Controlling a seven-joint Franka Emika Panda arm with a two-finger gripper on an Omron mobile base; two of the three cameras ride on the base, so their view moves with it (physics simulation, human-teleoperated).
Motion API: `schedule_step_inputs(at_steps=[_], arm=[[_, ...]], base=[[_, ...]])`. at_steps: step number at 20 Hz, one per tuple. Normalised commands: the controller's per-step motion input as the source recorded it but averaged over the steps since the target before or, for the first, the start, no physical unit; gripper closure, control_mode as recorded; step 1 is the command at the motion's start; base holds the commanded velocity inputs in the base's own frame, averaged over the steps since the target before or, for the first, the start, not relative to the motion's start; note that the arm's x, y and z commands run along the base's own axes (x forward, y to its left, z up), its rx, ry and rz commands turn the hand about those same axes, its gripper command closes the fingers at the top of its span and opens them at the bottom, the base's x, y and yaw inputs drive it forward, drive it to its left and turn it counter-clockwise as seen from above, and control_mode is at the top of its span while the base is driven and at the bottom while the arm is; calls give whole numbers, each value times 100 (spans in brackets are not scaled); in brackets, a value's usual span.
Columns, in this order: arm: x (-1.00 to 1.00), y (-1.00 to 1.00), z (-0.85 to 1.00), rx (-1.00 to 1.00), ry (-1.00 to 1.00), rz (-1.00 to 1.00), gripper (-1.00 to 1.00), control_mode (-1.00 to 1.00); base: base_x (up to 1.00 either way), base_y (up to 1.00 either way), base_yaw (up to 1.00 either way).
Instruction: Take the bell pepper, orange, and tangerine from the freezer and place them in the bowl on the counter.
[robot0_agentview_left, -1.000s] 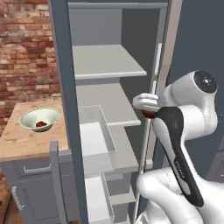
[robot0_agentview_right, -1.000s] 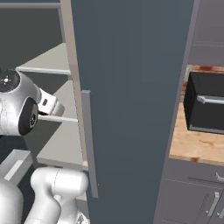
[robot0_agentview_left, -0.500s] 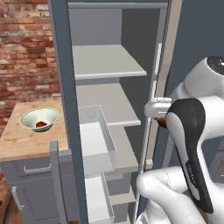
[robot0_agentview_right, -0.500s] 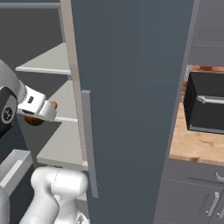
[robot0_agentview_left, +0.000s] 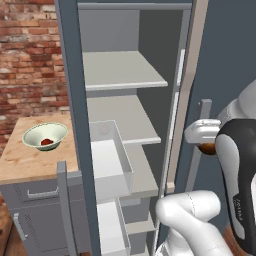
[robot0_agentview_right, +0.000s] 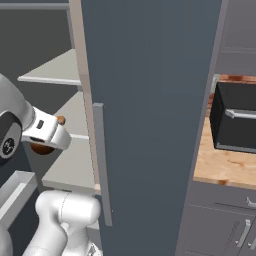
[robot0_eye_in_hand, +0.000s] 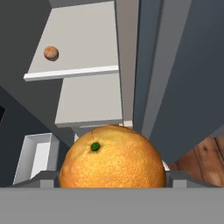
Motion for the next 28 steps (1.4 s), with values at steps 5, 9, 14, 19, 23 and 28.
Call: schedule_step_inputs(at_steps=[5,9,14,19,23,28], arm=[[0,0,0,0,1,0,100,-100],[0,0,0,0,0,0,100,-100],[-15,0,0,0,0,0,100,-100],[-77,3,-1,0,-1,0,100,-100],[-65,5,-1,0,0,0,100,-100],[-27,0,0,0,-1,0,100,100]], base=[[0,0,0],[0,0,0],[0,0,0],[0,0,0],[0,0,0],[-41,0,0]])
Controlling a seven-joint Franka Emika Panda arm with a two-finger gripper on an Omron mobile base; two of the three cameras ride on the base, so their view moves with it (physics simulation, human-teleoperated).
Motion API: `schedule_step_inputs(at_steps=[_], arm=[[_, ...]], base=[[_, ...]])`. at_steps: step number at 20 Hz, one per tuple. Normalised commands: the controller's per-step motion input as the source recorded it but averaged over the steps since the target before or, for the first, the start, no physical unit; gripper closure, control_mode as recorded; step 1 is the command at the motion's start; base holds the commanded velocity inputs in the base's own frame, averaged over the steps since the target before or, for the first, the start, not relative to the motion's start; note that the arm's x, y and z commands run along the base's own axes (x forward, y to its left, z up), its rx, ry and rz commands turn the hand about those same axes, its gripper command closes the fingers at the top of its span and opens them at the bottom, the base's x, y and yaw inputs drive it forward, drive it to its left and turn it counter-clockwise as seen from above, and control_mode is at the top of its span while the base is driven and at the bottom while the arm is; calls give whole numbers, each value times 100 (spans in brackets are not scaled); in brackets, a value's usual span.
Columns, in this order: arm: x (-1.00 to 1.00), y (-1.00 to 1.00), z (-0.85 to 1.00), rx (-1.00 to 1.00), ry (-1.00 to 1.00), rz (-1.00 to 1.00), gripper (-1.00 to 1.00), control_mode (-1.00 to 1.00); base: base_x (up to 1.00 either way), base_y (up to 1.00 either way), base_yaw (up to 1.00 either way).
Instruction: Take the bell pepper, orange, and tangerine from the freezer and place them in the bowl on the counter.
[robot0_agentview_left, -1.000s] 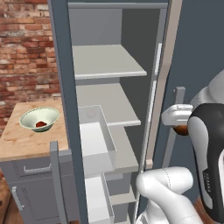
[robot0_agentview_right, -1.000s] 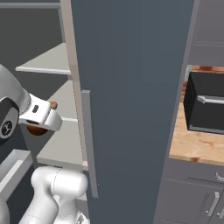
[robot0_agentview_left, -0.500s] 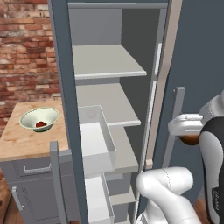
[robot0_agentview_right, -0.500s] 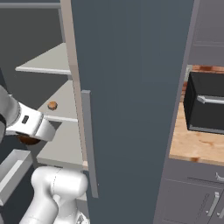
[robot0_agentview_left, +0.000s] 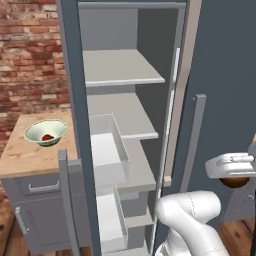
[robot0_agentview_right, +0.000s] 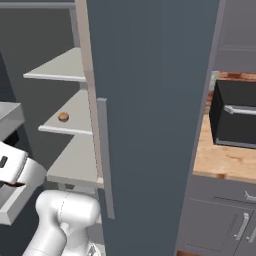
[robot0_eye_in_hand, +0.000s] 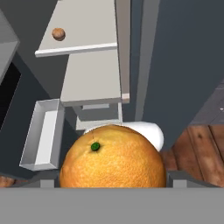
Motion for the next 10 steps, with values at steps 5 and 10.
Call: schedule_step_inputs(at_steps=[5,10], arm=[[0,0,0,0,0,0,100,100],[0,0,0,0,0,0,100,100]], base=[[-13,0,0],[-41,0,0]])
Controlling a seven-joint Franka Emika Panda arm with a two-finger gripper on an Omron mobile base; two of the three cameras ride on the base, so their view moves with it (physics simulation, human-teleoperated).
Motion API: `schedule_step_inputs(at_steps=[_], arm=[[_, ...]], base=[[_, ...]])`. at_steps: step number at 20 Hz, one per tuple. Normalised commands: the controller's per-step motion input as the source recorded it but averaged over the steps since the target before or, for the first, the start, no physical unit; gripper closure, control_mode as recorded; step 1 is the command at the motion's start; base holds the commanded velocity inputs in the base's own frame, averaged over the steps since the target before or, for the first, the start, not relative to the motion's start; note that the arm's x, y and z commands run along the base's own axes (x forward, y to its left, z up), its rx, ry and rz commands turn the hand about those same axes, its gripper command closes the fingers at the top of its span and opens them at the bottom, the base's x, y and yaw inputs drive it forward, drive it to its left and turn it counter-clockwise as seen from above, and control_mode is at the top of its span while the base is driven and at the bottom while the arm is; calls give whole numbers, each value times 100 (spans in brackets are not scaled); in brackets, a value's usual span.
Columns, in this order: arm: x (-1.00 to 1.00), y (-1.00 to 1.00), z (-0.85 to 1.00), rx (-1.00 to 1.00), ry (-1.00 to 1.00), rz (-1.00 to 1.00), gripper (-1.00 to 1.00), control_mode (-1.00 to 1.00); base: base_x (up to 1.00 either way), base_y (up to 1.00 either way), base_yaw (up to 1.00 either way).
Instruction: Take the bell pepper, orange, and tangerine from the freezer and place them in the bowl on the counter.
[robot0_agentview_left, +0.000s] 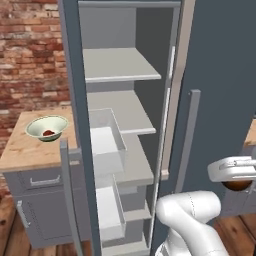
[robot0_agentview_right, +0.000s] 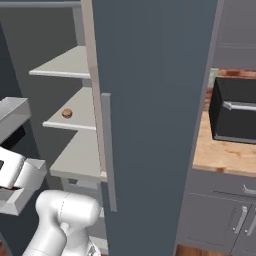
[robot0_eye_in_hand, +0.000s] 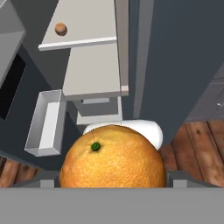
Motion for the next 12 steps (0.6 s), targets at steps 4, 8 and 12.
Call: schedule_step_inputs(at_steps=[4,8,12], arm=[[0,0,0,0,0,0,100,100],[0,0,0,0,0,0,100,100],[0,0,0,0,0,0,100,100]], base=[[-49,5,0],[-50,20,0],[-26,40,0]])
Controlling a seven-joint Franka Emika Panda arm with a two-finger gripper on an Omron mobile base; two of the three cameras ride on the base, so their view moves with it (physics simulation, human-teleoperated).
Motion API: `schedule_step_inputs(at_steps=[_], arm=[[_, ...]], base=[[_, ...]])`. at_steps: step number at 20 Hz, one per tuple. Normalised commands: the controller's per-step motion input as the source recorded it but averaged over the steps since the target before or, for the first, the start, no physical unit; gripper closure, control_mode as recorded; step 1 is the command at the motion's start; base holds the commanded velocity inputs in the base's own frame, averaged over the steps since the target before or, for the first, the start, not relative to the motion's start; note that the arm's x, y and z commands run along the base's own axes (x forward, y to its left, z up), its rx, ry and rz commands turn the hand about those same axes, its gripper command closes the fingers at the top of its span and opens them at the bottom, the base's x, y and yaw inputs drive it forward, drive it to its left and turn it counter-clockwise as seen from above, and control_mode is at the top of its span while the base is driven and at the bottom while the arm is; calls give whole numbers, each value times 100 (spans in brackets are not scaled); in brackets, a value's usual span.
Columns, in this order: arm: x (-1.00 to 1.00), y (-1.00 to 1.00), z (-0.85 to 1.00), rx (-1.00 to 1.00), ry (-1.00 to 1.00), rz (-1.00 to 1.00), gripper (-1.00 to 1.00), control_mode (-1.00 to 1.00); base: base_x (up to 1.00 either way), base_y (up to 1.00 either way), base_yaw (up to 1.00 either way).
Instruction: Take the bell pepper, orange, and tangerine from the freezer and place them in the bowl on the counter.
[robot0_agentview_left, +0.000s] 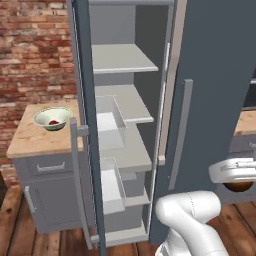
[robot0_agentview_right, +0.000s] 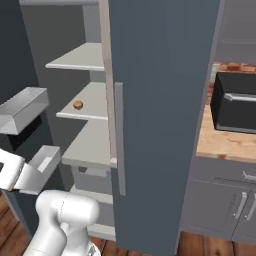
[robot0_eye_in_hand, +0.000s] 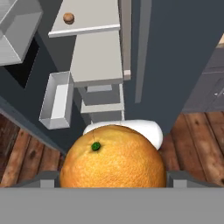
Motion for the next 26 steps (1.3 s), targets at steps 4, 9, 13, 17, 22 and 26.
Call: schedule_step_inputs(at_steps=[4,9,13,17,22,26], arm=[[0,0,0,0,0,0,100,100],[0,0,0,0,0,0,100,100],[0,0,0,0,0,0,100,100],[0,0,0,0,0,0,100,100],[0,0,0,0,0,0,100,100],[0,0,0,0,0,0,100,100]], base=[[-3,61,0],[-13,72,0],[-30,77,-1],[-28,79,-3],[-72,42,-5],[-100,15,-1]])
